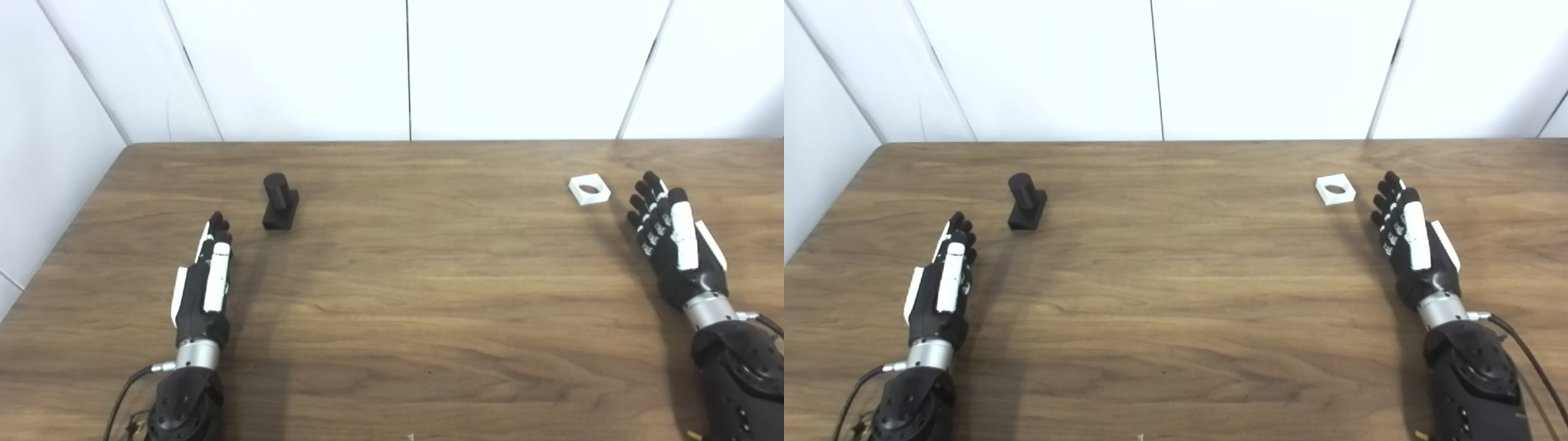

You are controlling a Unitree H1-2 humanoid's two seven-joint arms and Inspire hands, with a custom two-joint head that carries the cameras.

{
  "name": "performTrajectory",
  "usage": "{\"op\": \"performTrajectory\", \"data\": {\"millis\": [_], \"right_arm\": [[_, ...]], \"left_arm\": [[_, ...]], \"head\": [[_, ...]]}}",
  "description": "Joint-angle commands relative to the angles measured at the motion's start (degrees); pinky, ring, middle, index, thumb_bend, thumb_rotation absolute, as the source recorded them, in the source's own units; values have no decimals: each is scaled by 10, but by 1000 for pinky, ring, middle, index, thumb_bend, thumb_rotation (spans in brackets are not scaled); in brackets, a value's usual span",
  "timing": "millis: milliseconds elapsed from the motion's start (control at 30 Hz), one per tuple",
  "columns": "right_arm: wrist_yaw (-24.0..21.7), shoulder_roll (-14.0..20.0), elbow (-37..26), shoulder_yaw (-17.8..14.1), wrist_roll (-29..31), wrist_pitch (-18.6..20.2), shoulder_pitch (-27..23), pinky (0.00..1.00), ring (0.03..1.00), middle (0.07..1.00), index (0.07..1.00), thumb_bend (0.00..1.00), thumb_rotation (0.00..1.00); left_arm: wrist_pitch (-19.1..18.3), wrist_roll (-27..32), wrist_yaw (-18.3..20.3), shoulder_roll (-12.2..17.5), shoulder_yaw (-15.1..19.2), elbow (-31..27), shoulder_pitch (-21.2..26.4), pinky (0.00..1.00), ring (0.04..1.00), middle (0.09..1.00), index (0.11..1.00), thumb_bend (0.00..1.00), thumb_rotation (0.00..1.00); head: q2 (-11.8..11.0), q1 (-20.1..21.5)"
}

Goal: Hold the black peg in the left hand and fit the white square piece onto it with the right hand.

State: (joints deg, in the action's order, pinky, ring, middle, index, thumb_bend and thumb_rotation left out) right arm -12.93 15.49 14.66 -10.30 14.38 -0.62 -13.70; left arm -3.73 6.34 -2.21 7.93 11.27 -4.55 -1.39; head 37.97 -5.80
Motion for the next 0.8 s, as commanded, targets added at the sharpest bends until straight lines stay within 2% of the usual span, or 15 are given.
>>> {"op": "performTrajectory", "data": {"millis": [0, 100, 367, 767], "right_arm": [[-2, -12, 27, 2, 4, -15, 19, 1000, 1000, 1000, 1000, 512, 1000], [-2, -13, 26, 3, 2, -16, 20, 1000, 1000, 1000, 1000, 511, 1000], [-4, -18, 27, 4, 4, -20, 24, 1000, 1000, 1000, 1000, 522, 1000], [-6, -22, 43, 2, 8, -30, 21, 1000, 1000, 1000, 1000, 525, 1000]], "left_arm": [[6, -10, 2, 5, -6, -22, 19, 1000, 1000, 1000, 1000, 457, 904], [10, -10, 5, 9, -7, -28, 22, 1000, 1000, 1000, 1000, 468, 883], [-10, -21, 5, 15, -10, -43, 30, 1000, 1000, 1000, 1000, 499, 837], [-19, -47, -1, 19, -10, -44, 39, 1000, 1000, 1000, 1000, 526, 845]], "head": [[-1, 1], [-2, 2], [-2, 3], [-6, 4]]}}
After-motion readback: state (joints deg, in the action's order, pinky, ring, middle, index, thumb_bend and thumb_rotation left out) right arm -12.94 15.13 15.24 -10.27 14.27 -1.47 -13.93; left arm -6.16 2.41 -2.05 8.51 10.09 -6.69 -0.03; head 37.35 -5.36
